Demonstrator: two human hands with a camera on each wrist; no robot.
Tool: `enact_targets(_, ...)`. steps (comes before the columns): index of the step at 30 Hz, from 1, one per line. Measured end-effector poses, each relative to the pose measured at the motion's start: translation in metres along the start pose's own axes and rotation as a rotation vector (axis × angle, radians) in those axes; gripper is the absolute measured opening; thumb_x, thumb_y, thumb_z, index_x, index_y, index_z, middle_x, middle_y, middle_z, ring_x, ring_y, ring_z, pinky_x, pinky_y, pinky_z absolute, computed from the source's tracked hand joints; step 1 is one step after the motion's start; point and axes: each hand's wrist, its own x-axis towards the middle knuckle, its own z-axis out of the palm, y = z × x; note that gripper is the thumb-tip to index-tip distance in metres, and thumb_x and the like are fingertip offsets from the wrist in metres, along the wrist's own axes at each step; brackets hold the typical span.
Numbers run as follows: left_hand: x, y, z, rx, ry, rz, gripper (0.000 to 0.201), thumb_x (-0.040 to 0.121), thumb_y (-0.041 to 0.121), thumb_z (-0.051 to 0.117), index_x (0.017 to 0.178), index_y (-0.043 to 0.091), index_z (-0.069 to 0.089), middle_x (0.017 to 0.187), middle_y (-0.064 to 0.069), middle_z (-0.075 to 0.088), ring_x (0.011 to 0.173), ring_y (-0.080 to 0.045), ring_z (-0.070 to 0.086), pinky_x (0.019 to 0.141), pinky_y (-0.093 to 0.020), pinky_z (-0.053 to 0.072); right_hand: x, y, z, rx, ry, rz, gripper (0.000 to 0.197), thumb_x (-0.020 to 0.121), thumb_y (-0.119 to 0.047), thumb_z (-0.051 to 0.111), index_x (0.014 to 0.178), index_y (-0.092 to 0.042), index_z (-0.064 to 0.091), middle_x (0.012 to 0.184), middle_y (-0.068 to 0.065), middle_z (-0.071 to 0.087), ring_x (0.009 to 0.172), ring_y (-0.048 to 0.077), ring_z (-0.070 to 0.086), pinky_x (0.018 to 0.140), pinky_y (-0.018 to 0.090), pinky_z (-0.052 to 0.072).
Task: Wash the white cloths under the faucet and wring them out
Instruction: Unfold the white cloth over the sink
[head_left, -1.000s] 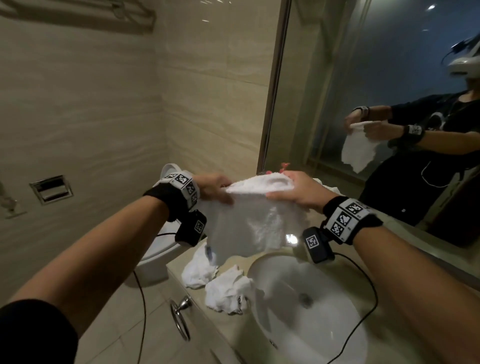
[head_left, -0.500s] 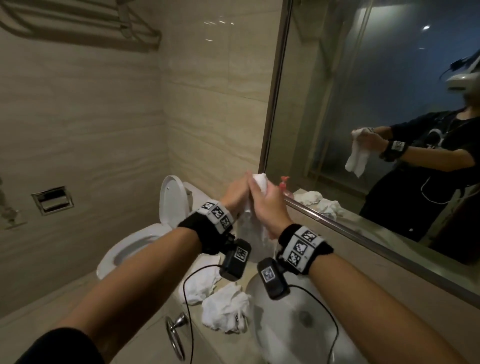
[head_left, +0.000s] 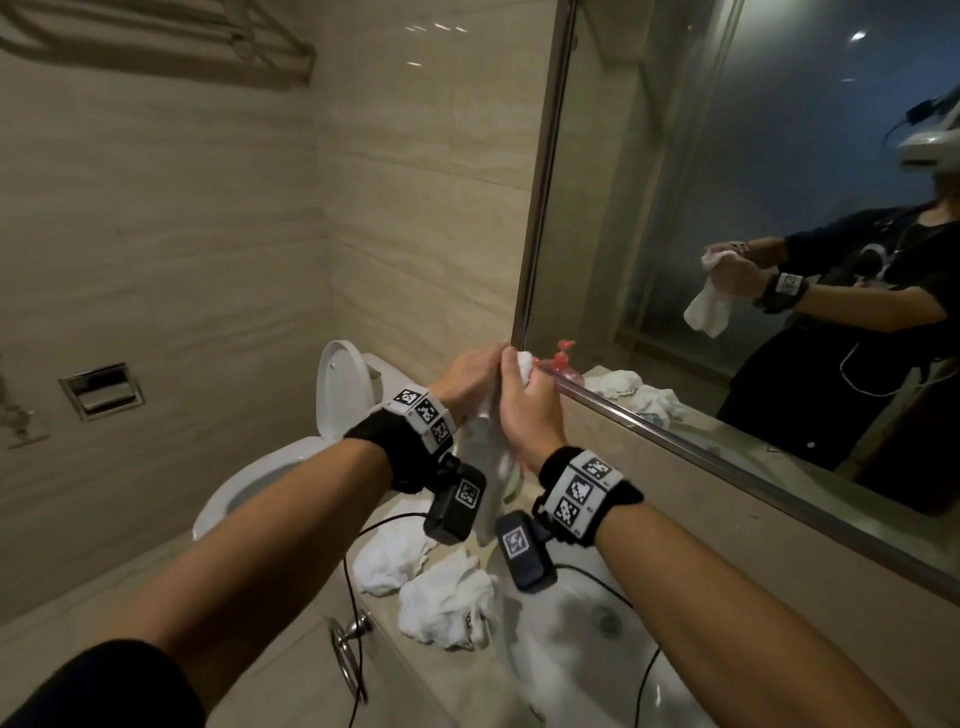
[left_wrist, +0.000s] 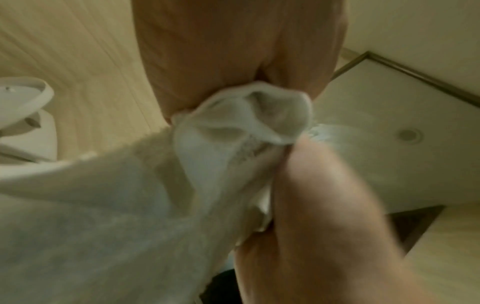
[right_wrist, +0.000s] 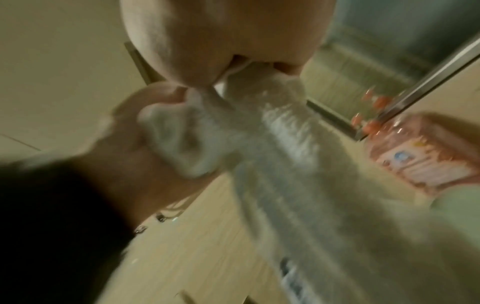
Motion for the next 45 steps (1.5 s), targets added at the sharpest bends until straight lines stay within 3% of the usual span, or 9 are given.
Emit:
enact_targets(3,-0.010,-0.007,-0.007,0.049,-0.236,-0.054,0.049,0.098,0.048,0.049,0.115,0.006,0.068,0.106,-0.010,0.072,0.096,-0.021,0.070,0.076,-0.026,0.057,0.017,0.002,-0.018,-0.047,-0.031,0.141,0.055,0.098,-0.067,0.039,0.102,-0.021,0.068,0.089,-0.003,0.074,0.088,0.016,0.071,0.077,0.030,0.056)
enact_targets(8,-0.005,-0.021,-0.043,0.192,-0.243,0.009,0.025,0.091,0.020,0.069,0.115,0.012,0.065,0.083,-0.006,0.074,0.057,-0.015,0.067,0.049,-0.024,0.050,0.024,0.003,-0.055,-0.047,-0.271,-0.017,0.026,0.092,-0.053,0.066,0.102,-0.028,0.068,0.098,-0.003,0.075,0.078,0.003,0.072,0.058,0.014,0.054)
enact_targets(14,0.013,-0.035,-0.080,0.700,-0.218,0.101,0.036,0.081,0.057,0.071,0.060,0.028,0.067,0.048,0.012,0.057,0.044,-0.007,0.047,0.047,-0.022,0.034,0.035,0.015,-0.087,-0.571,-0.557,-0.140,0.017,0.086,-0.046,0.076,0.095,-0.032,0.070,0.086,-0.008,0.074,0.079,0.013,0.071,0.065,0.021,0.054)
enact_targets(20,0.010,-0.040,-0.051,-0.007,-0.159,-0.049,0.056,0.087,0.061,0.061,0.096,0.007,0.073,0.090,-0.008,0.076,0.078,-0.022,0.070,0.067,-0.029,0.054,0.021,0.031,-0.065,0.109,-0.239,0.198,0.029,0.092,-0.038,0.071,0.114,-0.020,0.070,0.104,0.005,0.077,0.097,0.029,0.075,0.087,0.052,0.061)
enact_targets(25,0.012,-0.027,-0.001,-0.051,-0.025,-0.089,0.052,0.097,0.056,0.044,0.091,0.012,0.071,0.097,-0.011,0.074,0.087,-0.025,0.070,0.077,-0.038,0.059,-0.004,0.013,-0.006,0.033,-0.116,-0.038,0.035,0.097,-0.060,0.050,0.093,-0.028,0.064,0.078,-0.015,0.073,0.070,0.002,0.071,0.058,0.017,0.055)
enact_targets(29,0.004,-0.026,0.012,0.036,-0.051,-0.008,0.046,0.098,0.043,0.044,0.113,0.008,0.069,0.114,-0.019,0.070,0.106,-0.032,0.066,0.098,-0.048,0.051,0.010,0.014,-0.007,0.021,0.013,0.112,0.050,0.100,-0.062,0.043,0.100,-0.019,0.068,0.087,-0.003,0.074,0.088,0.014,0.072,0.079,0.031,0.058)
enact_targets(32,0.006,-0.025,0.010,0.093,-0.005,-0.004,0.041,0.104,0.030,0.039,0.112,0.001,0.067,0.121,-0.026,0.065,0.108,-0.035,0.063,0.099,-0.043,0.050,0.001,0.023,0.000,0.023,0.027,-0.007,0.048,0.100,-0.058,0.047,0.081,-0.019,0.065,0.066,-0.016,0.070,0.061,-0.004,0.066,0.051,0.011,0.048)
enact_targets(36,-0.001,-0.027,0.004,0.043,-0.195,-0.131,0.048,0.087,0.048,0.058,0.112,0.009,0.070,0.109,-0.017,0.072,0.104,-0.035,0.068,0.093,-0.045,0.054,0.021,0.023,-0.021,-0.089,-0.024,0.112,0.053,0.098,-0.064,0.042,0.105,-0.020,0.069,0.104,0.006,0.074,0.103,0.028,0.069,0.093,0.046,0.056)
enact_targets(45,0.012,-0.035,-0.051,1.155,-0.379,0.103,0.017,0.083,0.028,0.073,0.084,0.020,0.058,0.086,-0.002,0.065,0.079,-0.022,0.060,0.068,-0.028,0.047,0.031,0.006,-0.076,-0.617,-0.659,-0.277,0.050,0.073,-0.048,0.087,0.107,-0.020,0.066,0.098,-0.009,0.070,0.088,0.009,0.064,0.073,0.017,0.048)
